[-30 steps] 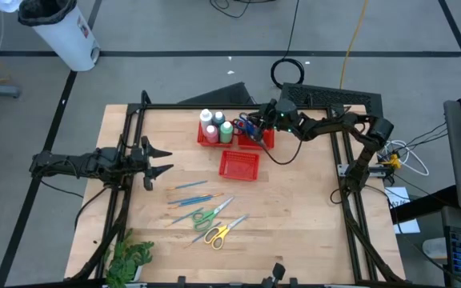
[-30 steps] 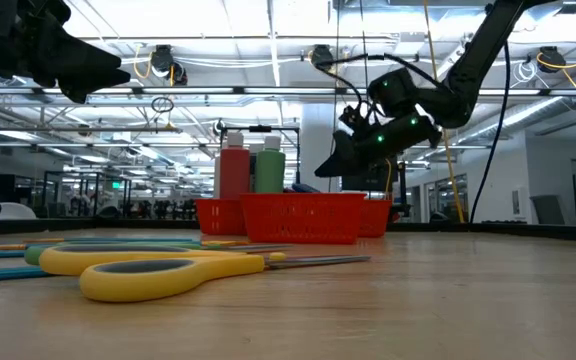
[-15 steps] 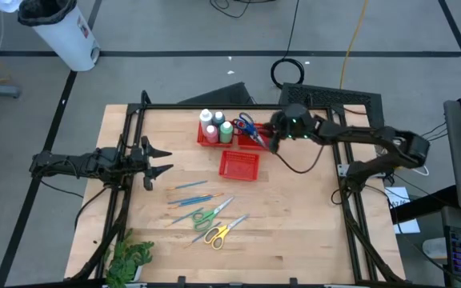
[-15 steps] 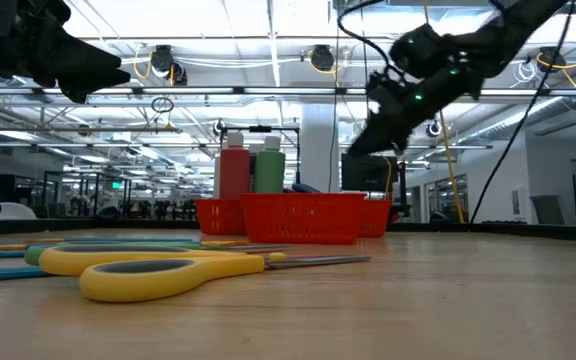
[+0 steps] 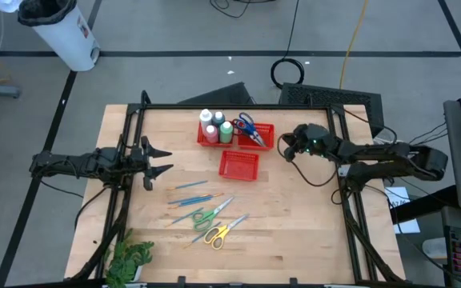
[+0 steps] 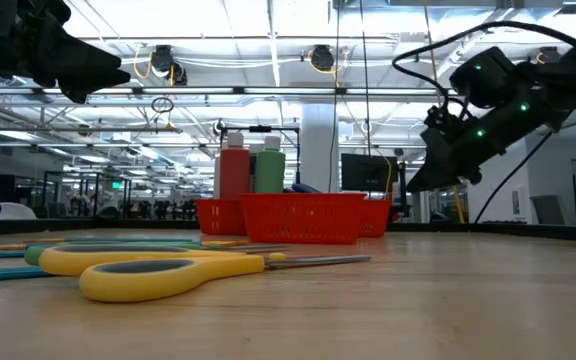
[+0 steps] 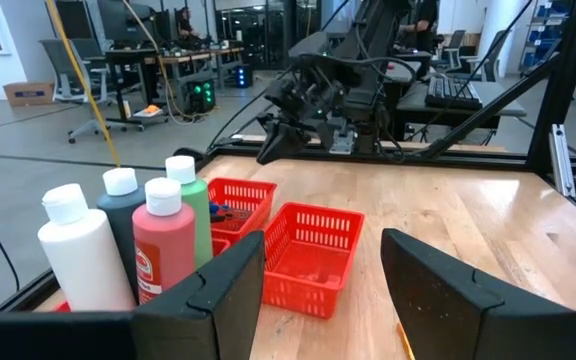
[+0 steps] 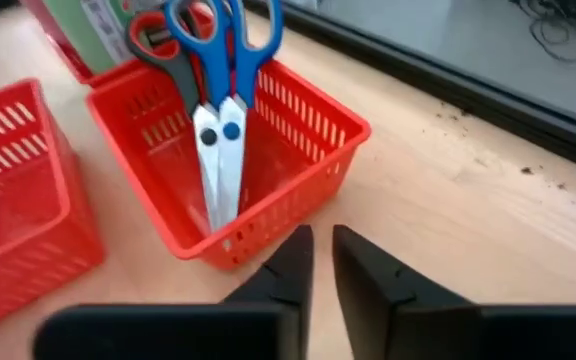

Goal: Pick & Place Paint Supplies
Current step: Adjust the top right red bin

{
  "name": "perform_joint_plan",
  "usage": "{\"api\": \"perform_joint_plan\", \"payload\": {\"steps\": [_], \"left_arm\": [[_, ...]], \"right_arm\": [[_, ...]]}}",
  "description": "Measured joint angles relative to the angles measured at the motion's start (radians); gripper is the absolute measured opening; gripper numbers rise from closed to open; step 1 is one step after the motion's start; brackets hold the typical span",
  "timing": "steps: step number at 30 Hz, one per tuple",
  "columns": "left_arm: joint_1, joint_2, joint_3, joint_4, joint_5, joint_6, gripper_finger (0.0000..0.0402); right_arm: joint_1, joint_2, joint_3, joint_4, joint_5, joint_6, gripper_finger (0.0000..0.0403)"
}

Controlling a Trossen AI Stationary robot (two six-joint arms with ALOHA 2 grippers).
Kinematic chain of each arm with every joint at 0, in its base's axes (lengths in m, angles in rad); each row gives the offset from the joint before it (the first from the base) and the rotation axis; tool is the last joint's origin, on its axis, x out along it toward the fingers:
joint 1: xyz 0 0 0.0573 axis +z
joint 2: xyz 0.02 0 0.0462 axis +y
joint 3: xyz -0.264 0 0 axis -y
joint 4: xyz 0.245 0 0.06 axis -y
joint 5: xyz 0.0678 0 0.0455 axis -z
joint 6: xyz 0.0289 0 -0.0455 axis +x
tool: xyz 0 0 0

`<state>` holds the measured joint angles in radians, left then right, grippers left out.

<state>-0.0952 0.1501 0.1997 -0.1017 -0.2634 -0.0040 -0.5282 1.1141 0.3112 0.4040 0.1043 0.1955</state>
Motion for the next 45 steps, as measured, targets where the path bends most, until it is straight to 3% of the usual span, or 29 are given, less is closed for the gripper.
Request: {"api": "perform_joint_plan", "payload": {"steps": [5, 12, 23, 32, 45], "left_arm": [[0.000, 0.000, 0.000, 0.000, 0.000, 0.000, 0.0209], [0.000, 0.000, 0.000, 0.000, 0.000, 0.000, 0.0209], [0.000, 0.000, 0.000, 0.000, 0.000, 0.000, 0.0209], [0.000, 0.000, 0.000, 0.000, 0.000, 0.000, 0.0209], [0.000, 0.000, 0.000, 0.000, 0.000, 0.000, 0.0209]], "right_arm": [[0.000, 0.032, -0.013, 0.042, 0.031, 0.004, 0.0006], [0.001, 0.176, 0.021, 0.073, 0.026, 0.056, 0.0001], [0.008, 0.345, 0.023, 0.288, 0.015, 0.091, 0.0000], [0.009, 0.424, 0.092, 0.296, -0.031, 0.076, 0.0000], [0.017, 0.430, 0.118, 0.260, -0.028, 0.000, 0.0000]]}}
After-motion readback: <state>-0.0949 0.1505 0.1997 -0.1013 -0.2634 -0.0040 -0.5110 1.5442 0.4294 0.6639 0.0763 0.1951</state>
